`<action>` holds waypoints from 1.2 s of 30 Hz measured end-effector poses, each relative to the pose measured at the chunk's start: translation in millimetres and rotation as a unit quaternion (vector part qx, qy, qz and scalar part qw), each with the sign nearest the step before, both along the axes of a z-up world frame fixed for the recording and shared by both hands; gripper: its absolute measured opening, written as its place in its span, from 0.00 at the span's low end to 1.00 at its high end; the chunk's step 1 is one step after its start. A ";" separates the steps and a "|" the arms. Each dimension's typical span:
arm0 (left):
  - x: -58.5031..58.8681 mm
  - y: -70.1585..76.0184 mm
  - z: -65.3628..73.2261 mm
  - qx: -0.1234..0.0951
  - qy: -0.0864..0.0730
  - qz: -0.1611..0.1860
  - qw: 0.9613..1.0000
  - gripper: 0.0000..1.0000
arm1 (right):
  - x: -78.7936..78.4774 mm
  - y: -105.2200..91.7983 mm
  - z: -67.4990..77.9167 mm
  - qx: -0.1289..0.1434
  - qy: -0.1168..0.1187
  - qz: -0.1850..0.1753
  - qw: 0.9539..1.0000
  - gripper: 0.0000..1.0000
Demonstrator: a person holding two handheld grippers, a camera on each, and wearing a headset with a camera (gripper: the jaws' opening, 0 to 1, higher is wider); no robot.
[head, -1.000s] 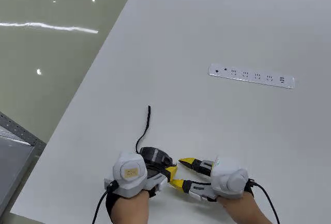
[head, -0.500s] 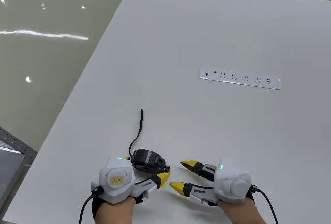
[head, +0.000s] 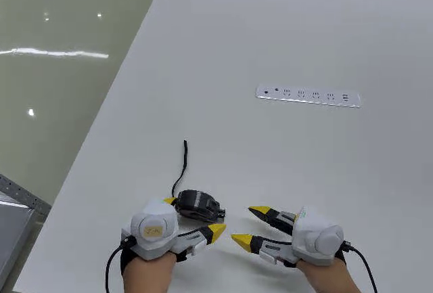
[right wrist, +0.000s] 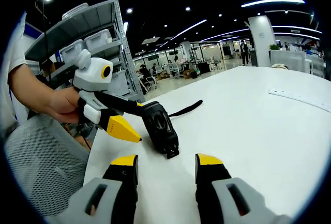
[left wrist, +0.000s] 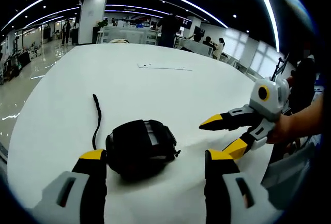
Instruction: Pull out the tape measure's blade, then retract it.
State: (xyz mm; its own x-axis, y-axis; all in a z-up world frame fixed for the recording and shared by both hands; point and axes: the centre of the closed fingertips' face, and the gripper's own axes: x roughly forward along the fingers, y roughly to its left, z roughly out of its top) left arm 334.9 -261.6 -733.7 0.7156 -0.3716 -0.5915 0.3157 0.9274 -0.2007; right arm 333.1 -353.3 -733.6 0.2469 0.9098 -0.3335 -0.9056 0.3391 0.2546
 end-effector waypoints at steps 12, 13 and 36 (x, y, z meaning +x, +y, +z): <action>-12.7 4.2 1.3 -0.003 0.001 -0.017 1.000 0.77 | -1.3 -20.7 7.1 -0.007 -0.005 -0.026 1.000 0.44; -14.2 3.7 1.2 -0.002 0.001 -0.020 1.000 0.77 | -2.0 -22.8 7.3 -0.010 -0.004 -0.028 1.000 0.44; -41.4 14.0 7.6 -0.007 0.003 -0.032 0.999 0.77 | -22.8 -67.2 10.1 -0.031 -0.007 -0.055 0.998 0.47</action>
State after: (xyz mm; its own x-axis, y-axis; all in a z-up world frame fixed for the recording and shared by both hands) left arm 293.5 -247.6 -726.2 0.6867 -0.4249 -0.5898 0.3725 0.9024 -0.2164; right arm 310.3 -420.5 -723.5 0.3500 0.8547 -0.3834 -0.8649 0.4520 0.2181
